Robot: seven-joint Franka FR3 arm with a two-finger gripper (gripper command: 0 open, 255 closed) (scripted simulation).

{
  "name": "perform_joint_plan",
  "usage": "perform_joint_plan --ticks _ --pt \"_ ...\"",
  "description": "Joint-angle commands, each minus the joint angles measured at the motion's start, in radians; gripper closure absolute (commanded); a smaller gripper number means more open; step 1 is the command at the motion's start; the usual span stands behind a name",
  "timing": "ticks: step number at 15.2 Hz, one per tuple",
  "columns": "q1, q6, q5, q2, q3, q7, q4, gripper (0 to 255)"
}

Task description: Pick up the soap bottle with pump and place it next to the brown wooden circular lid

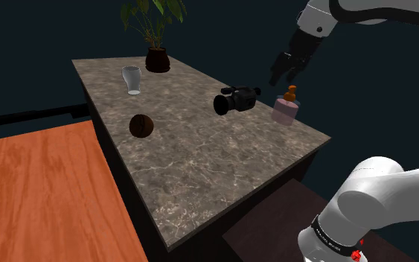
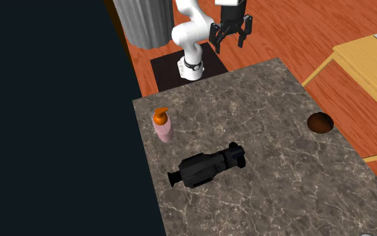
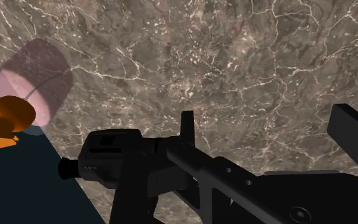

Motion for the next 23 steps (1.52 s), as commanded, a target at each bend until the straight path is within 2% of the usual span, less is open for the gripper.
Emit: perform_joint_plan --ticks 1,14,23 --pt "0.000 0.000 0.000 0.000 0.000 0.000 0.000 0" --pt "-0.059 0.104 -0.108 0.223 -0.269 -0.276 0.020 0" --pt "-0.075 0.175 -0.115 0.474 -0.453 -0.480 0.134 0"
